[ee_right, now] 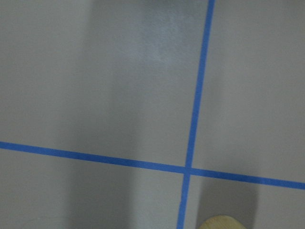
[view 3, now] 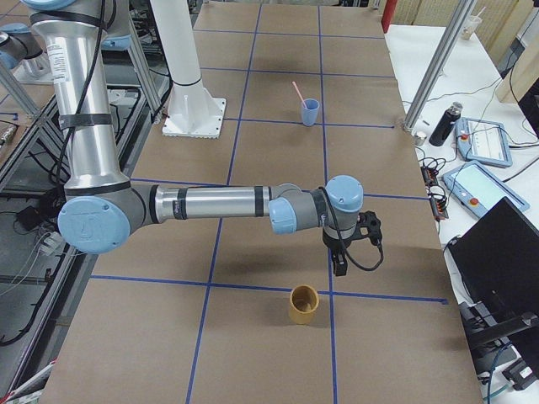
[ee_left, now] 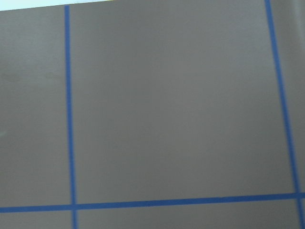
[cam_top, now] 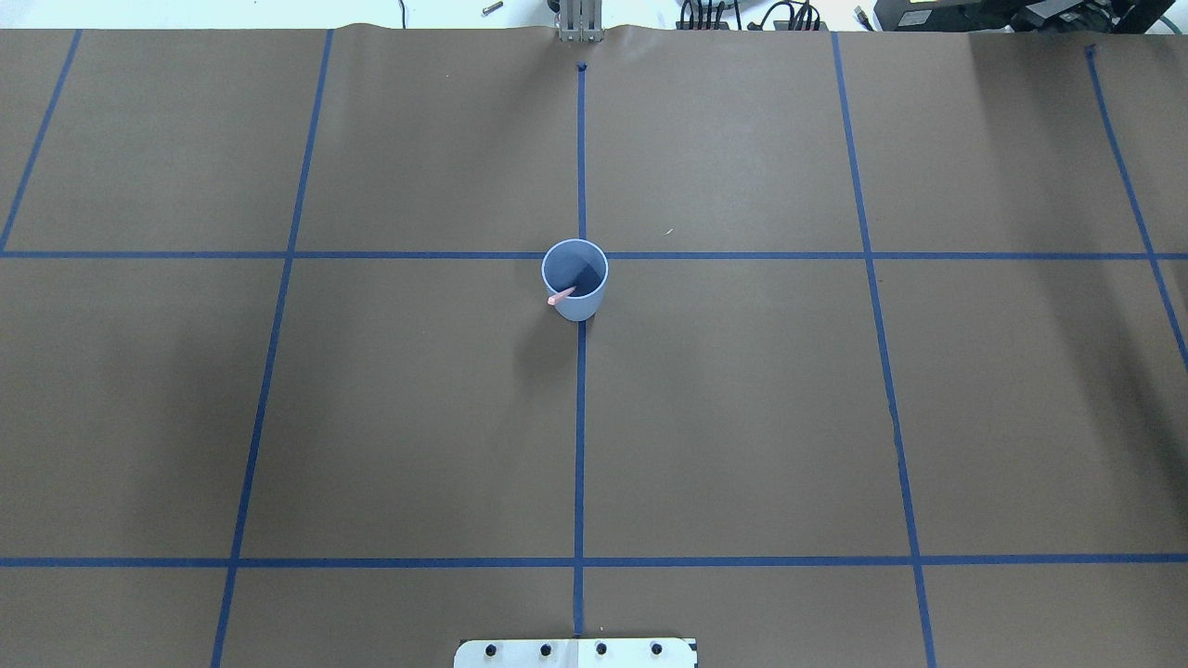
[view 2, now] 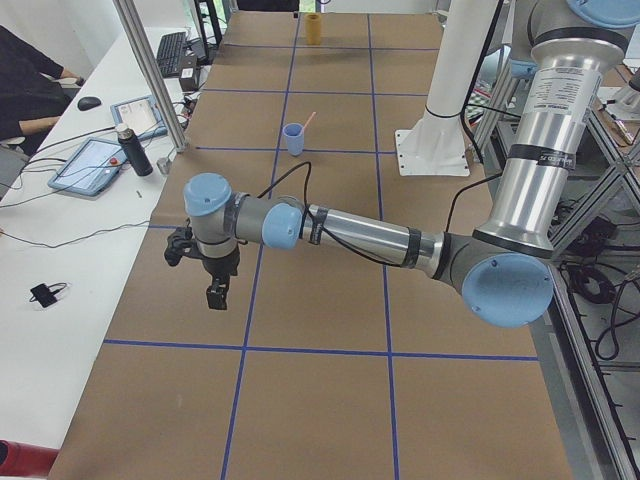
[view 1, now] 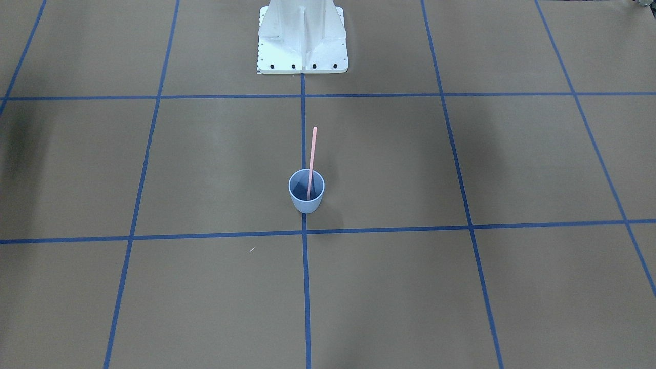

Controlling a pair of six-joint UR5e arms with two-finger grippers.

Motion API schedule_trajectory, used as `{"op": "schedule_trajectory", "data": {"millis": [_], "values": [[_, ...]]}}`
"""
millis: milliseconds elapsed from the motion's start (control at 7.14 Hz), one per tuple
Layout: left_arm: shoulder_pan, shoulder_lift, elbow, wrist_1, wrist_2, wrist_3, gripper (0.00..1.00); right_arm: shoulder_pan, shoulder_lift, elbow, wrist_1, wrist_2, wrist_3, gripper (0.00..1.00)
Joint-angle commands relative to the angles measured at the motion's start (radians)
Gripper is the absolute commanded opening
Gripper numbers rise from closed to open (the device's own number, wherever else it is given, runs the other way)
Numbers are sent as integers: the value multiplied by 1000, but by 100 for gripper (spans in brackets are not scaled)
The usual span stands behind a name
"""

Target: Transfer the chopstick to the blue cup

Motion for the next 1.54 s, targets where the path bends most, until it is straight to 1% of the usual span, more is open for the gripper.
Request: {"op": "schedule_trajectory", "data": {"millis": [0, 140, 280, 420, 561, 841, 1401], "values": [[-57, 70, 18, -20, 1, 38, 98, 108, -17, -16, -15, 32, -7, 100], [-82, 93, 18, -20, -4, 102, 98, 118, -31, -17, -23, 61, -7, 100], [-85, 97, 23, -14, -2, 92, 98, 127, -30, -7, -66, 66, -6, 100], [-85, 97, 29, -14, -2, 92, 98, 144, -28, 25, -134, 68, -6, 100], [-87, 97, 27, -9, -1, 92, 98, 162, -36, 42, -161, 68, -6, 100], [-85, 97, 29, -9, -1, 92, 98, 173, -68, 64, -161, 66, -6, 100], [-85, 93, 38, -9, -1, 92, 98, 173, -68, 68, -161, 66, -6, 100]]}}
